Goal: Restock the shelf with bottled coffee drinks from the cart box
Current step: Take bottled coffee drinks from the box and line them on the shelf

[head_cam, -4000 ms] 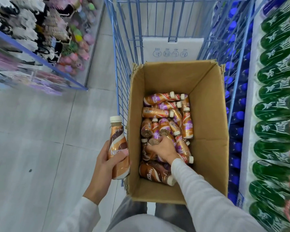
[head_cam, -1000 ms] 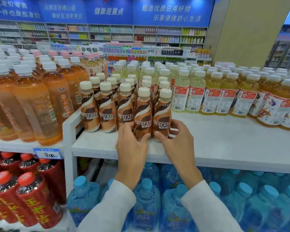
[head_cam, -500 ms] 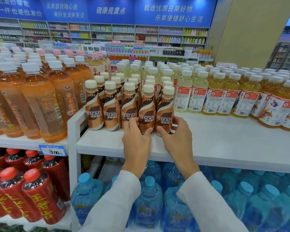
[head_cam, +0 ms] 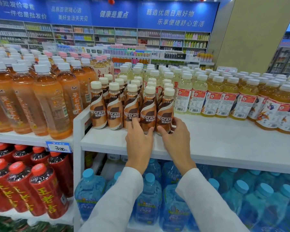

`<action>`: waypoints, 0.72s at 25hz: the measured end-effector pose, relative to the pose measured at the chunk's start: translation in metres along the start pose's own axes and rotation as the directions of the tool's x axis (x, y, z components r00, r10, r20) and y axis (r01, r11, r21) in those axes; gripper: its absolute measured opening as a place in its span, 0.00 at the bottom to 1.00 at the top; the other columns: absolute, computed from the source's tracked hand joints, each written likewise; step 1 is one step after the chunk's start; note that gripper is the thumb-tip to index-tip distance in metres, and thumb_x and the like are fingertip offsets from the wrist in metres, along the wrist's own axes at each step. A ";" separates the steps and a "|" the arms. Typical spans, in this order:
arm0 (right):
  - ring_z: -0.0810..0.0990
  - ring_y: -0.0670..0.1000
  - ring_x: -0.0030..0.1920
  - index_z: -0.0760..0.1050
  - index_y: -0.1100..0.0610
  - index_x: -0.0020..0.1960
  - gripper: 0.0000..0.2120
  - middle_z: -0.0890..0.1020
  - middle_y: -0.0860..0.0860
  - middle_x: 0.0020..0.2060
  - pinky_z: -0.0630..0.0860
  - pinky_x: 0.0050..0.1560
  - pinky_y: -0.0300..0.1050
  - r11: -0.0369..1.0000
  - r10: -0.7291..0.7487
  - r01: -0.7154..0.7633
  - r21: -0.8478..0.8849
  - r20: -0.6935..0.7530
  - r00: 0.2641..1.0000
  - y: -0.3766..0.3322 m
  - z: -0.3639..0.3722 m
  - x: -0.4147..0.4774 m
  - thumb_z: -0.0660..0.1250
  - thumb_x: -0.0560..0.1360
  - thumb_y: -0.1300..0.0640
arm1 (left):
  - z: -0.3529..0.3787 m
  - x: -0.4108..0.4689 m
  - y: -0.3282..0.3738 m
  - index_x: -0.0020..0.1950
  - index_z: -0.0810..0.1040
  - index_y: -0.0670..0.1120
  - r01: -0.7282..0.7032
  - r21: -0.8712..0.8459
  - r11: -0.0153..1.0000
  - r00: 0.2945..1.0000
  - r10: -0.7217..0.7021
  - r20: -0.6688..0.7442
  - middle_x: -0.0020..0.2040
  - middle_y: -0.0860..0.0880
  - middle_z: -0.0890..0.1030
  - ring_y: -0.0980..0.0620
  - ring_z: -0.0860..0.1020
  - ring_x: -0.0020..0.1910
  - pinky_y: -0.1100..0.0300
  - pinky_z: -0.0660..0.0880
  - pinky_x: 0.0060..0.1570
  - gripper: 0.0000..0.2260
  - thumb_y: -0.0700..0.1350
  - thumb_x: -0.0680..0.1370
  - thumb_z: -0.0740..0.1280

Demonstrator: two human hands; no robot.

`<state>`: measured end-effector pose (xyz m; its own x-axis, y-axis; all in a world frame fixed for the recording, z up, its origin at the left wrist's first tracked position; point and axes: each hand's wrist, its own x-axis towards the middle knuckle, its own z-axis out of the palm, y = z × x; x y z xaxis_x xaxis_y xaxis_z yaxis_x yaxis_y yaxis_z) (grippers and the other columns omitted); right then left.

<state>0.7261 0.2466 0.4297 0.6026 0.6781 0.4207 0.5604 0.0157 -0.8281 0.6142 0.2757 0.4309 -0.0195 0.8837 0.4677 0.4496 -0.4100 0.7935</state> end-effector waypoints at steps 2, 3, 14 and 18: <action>0.79 0.50 0.58 0.71 0.52 0.69 0.26 0.79 0.50 0.59 0.77 0.60 0.49 1.000 -0.008 0.008 -0.015 0.027 1.000 0.000 -0.002 0.000 0.74 0.74 0.49 | 0.000 -0.001 0.001 0.64 0.69 0.47 0.007 0.021 1.000 1.000 -0.007 0.008 0.62 0.48 0.73 0.47 0.75 0.59 0.56 0.69 0.58 0.19 0.49 0.78 0.71; 0.79 0.50 0.58 0.72 0.52 0.68 0.25 0.79 0.50 0.58 0.77 0.59 0.47 0.999 -0.014 0.015 -0.029 0.046 0.999 0.000 -0.003 -0.002 0.74 0.74 0.49 | 0.001 -0.001 0.003 0.65 0.69 0.46 0.009 0.042 0.999 1.000 -0.010 0.017 0.63 0.47 0.73 0.46 0.75 0.59 0.56 0.69 0.57 0.19 0.49 0.78 0.70; 0.79 0.50 0.58 0.78 0.51 0.64 0.16 0.79 0.44 0.57 0.73 0.62 0.46 0.983 -0.159 0.134 0.127 0.218 0.963 0.005 -0.028 -0.131 0.72 0.77 0.51 | -0.075 -0.118 -0.043 0.72 0.71 0.48 0.092 0.049 0.995 0.995 -0.091 -0.029 0.67 0.53 0.75 0.57 0.72 0.66 0.63 0.68 0.68 0.19 0.47 0.81 0.65; 0.79 0.60 0.60 0.82 0.60 0.59 0.17 0.83 0.60 0.54 0.73 0.64 0.54 0.949 -0.314 0.295 0.113 0.234 0.920 0.021 0.013 -0.194 0.69 0.76 0.50 | -0.138 -0.211 -0.105 0.75 0.69 0.52 0.382 0.162 0.910 0.921 -0.361 -0.144 0.71 0.57 0.73 0.60 0.69 0.70 0.62 0.66 0.70 0.20 0.52 0.83 0.61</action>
<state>0.6136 0.1246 0.3254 0.2461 0.7908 0.5605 0.6454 0.2978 -0.7034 0.4477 0.1010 0.3025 -0.3089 0.9297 0.2007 0.5460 0.0006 0.8378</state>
